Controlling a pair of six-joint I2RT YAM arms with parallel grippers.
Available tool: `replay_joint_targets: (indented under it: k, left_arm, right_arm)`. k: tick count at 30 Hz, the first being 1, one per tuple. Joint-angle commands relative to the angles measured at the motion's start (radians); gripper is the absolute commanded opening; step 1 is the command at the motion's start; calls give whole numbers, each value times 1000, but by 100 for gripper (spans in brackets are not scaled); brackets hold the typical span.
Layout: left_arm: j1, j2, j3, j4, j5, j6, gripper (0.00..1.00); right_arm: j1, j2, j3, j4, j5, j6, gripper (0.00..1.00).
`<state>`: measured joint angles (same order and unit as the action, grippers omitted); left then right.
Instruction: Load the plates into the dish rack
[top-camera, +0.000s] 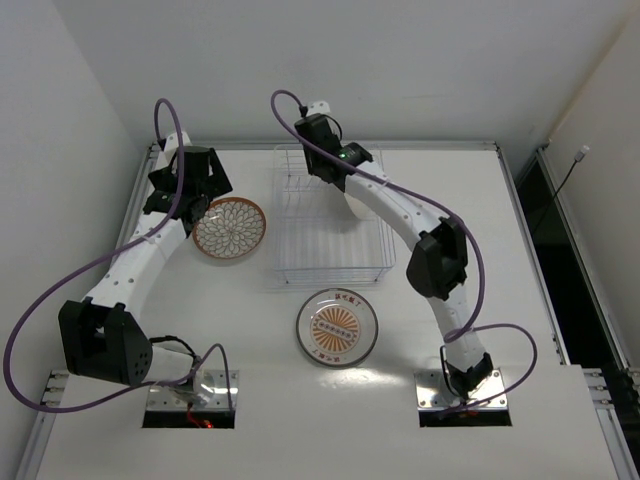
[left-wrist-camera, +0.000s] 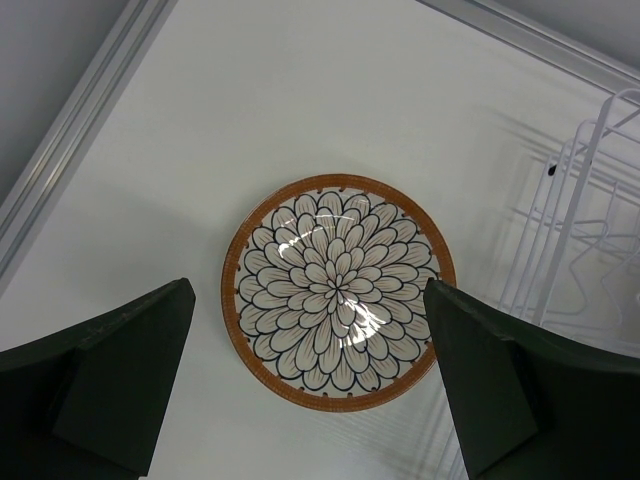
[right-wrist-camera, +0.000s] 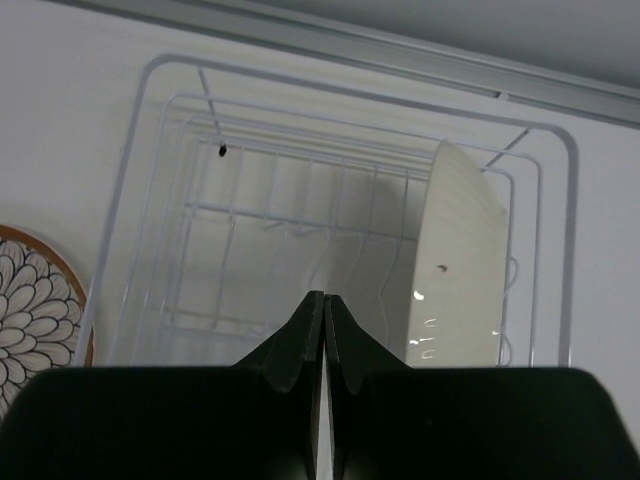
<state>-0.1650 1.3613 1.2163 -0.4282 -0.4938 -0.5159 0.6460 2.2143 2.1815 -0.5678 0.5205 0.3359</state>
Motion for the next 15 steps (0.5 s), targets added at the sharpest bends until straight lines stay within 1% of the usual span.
replay_joint_targets:
  k: [1,6,7,15]
  left_arm:
    - [-1,7,31,28,1,1,100]
    - [-1,7,31,28,1,1,100]
    - [-1,7,31,28,1,1,100]
    - [-1,7,31,28,1,1,100]
  right_arm:
    - [4,18,19,-27,-16,3,0]
    - [4,18,8,-40,33,24,0]
    - [-5,18,8,-58,70,41,0]
    - [-25,27,8,-118,202,77,0]
